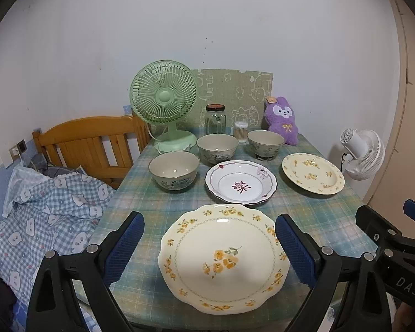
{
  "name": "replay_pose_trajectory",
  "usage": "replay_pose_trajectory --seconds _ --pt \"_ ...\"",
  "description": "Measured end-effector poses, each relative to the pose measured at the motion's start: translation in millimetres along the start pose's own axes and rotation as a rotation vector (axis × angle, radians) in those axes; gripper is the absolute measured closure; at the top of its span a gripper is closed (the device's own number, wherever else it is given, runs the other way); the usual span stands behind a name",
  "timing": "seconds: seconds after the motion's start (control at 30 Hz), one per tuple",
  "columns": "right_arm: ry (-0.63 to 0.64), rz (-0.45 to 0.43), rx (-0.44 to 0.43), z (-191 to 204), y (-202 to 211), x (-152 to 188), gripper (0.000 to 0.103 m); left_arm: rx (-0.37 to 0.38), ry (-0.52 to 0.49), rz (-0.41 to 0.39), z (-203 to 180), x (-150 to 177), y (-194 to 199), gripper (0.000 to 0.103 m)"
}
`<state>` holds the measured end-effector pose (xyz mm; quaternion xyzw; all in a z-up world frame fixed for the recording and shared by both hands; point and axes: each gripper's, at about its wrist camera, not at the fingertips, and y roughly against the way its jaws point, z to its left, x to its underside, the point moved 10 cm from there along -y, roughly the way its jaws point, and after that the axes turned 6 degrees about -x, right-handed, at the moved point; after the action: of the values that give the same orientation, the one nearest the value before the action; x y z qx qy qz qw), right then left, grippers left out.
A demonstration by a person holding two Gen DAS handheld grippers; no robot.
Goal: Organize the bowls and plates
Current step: 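Move both grippers toward the rim of the cream yellow-floral plate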
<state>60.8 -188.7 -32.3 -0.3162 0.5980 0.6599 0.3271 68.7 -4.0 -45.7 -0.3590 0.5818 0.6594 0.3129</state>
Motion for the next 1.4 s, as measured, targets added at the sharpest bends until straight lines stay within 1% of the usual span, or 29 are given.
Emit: replay_pose_trajectory --seconds 0.37,1.4 --pt "-0.001 0.004 0.003 1.0 -1.1 3.7 0.000 0.006 -0.005 0.002 1.2 1.2 -0.1 0.009" --pt "-0.001 0.004 0.003 1.5 -1.8 3.6 0.000 0.010 -0.004 0.002 3.3 1.7 -1.3 0.010"
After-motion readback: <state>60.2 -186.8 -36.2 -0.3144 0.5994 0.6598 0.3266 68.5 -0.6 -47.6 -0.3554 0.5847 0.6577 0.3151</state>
